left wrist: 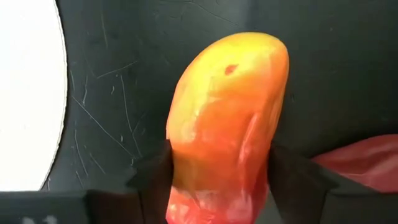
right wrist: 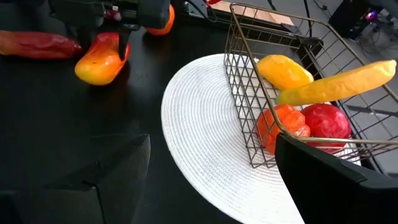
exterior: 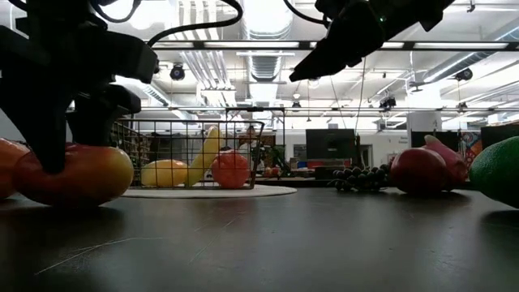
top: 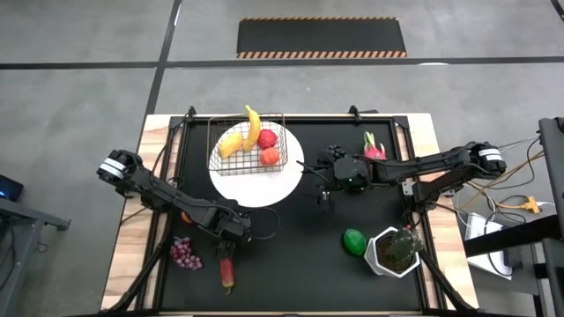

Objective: Build produce basket
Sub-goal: Put the orange mango into the wire basket

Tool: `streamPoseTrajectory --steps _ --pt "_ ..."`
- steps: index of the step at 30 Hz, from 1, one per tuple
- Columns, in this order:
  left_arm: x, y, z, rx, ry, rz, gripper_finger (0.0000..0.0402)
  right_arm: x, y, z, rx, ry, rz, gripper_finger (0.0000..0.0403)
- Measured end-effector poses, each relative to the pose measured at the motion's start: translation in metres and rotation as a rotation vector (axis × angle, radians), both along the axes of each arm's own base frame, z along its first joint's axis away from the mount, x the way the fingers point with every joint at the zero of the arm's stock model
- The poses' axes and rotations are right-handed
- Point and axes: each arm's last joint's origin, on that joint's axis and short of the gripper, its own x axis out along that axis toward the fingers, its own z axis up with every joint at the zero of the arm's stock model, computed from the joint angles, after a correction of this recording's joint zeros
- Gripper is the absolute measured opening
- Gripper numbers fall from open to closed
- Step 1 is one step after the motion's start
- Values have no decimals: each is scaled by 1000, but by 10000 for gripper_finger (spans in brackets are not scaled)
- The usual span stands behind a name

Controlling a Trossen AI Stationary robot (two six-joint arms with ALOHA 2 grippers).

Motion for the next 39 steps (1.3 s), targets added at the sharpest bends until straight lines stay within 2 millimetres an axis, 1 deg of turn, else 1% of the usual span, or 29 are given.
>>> streamPoseTrajectory --steps 2,4,10,15,21,25,28,33,36,39 --pt "1 0 3 1 1 0 196 0 0 0 -13 1 7 327" --pt "3 -1 11 0 -3 -1 193 0 0 0 -28 2 15 327" --pt "17 7 52 -8 -57 -12 191 -2 0 -1 -43 25 23 327" --pt "28 27 93 10 -90 -40 189 -7 0 0 -43 57 23 327" --pt "40 67 133 89 -156 -33 189 -18 0 3 -44 45 23 327" --pt "42 100 150 135 -177 -21 189 -29 0 4 -42 27 22 327" --pt "40 128 155 165 -163 -5 188 -36 -1 5 -36 9 19 327" --pt "33 176 155 208 -139 50 188 -43 -1 7 -36 -31 18 327" --pt "26 204 152 223 -118 94 188 -44 -1 6 -33 -27 17 327" --pt "23 226 145 217 -92 119 188 -45 -1 6 -33 -30 17 327"
